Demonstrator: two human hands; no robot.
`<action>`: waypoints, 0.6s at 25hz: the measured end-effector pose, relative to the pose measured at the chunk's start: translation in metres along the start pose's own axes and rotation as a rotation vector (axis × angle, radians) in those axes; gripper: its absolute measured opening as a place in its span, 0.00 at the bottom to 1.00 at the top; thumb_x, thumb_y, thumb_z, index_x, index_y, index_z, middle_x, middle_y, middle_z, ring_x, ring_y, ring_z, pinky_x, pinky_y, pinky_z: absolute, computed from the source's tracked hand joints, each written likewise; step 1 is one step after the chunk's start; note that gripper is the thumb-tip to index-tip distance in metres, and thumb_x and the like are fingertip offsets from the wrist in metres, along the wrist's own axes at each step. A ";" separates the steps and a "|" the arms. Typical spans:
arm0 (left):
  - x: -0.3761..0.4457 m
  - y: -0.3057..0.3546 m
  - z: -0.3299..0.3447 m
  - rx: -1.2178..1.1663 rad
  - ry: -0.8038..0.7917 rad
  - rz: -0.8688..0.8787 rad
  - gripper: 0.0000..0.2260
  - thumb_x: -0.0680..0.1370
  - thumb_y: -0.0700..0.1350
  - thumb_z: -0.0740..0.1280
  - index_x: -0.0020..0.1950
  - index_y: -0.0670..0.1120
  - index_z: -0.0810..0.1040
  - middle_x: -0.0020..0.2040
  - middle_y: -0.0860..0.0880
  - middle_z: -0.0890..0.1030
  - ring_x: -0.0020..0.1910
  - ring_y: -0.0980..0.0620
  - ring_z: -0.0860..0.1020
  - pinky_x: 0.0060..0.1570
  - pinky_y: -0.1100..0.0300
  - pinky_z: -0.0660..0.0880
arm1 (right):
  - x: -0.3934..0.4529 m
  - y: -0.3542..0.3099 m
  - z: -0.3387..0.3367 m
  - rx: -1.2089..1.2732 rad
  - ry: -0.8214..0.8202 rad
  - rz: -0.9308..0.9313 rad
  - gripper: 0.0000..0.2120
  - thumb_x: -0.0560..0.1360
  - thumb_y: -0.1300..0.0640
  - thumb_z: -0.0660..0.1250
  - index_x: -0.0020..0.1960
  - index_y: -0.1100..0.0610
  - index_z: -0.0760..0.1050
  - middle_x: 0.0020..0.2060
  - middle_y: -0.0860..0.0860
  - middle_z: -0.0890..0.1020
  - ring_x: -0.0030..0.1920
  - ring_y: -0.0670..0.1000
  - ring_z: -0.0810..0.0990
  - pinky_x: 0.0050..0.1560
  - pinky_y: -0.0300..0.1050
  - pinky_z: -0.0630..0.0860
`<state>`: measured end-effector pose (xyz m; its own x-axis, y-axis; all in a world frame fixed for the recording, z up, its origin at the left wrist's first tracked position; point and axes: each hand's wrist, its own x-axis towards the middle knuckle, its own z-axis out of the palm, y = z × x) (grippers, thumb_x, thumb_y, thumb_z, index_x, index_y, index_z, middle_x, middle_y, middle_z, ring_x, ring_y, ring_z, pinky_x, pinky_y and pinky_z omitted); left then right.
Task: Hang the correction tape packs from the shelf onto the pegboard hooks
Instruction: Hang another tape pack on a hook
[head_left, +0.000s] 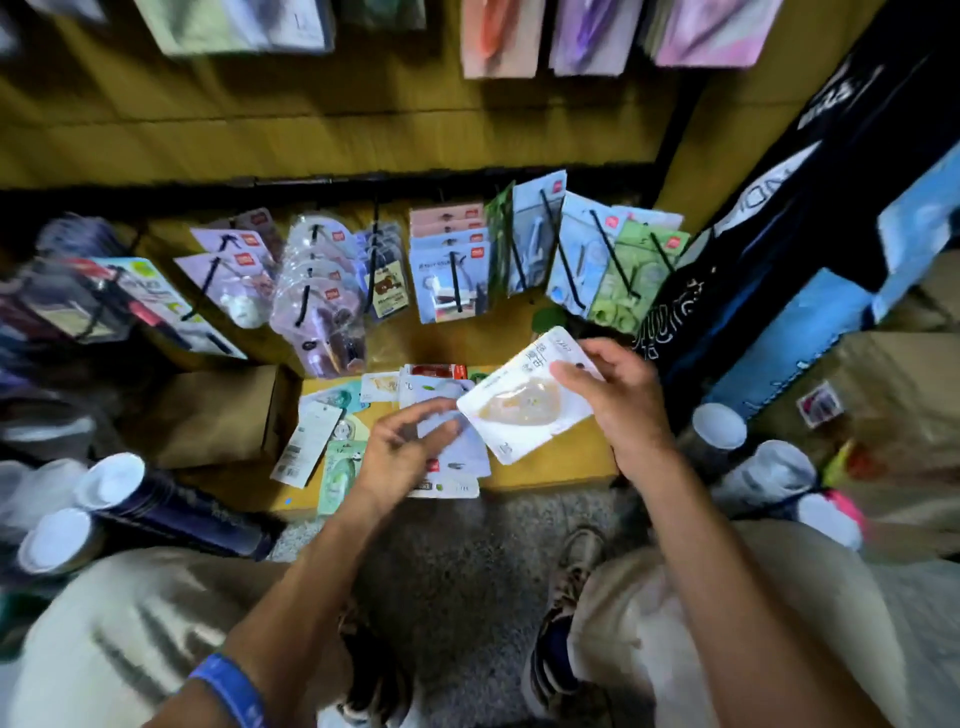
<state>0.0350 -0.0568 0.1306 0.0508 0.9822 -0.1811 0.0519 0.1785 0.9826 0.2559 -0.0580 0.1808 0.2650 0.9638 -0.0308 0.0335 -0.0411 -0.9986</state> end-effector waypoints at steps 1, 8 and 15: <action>-0.005 0.010 0.000 0.013 -0.016 0.013 0.08 0.77 0.37 0.70 0.55 0.40 0.83 0.38 0.53 0.80 0.25 0.64 0.71 0.24 0.70 0.68 | 0.003 -0.018 -0.005 -0.039 -0.068 -0.015 0.05 0.72 0.65 0.73 0.48 0.59 0.82 0.41 0.55 0.84 0.41 0.51 0.80 0.43 0.45 0.74; -0.043 0.110 0.018 0.001 -0.194 0.182 0.08 0.69 0.51 0.73 0.46 0.50 0.85 0.41 0.55 0.86 0.34 0.58 0.80 0.28 0.64 0.74 | 0.007 -0.137 0.001 -0.184 -0.300 -0.170 0.09 0.68 0.62 0.78 0.39 0.55 0.78 0.36 0.51 0.82 0.36 0.47 0.80 0.37 0.40 0.75; -0.046 0.188 0.013 -0.244 -0.091 0.383 0.09 0.71 0.41 0.72 0.51 0.43 0.84 0.49 0.48 0.86 0.46 0.52 0.84 0.44 0.62 0.79 | -0.008 -0.184 0.028 0.114 -0.262 -0.038 0.15 0.71 0.57 0.75 0.56 0.57 0.79 0.48 0.54 0.86 0.42 0.48 0.85 0.42 0.43 0.79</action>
<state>0.0550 -0.0691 0.3228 0.1084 0.9727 0.2051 -0.2230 -0.1773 0.9586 0.2209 -0.0508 0.3635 0.0070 0.9999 0.0117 -0.0743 0.0122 -0.9972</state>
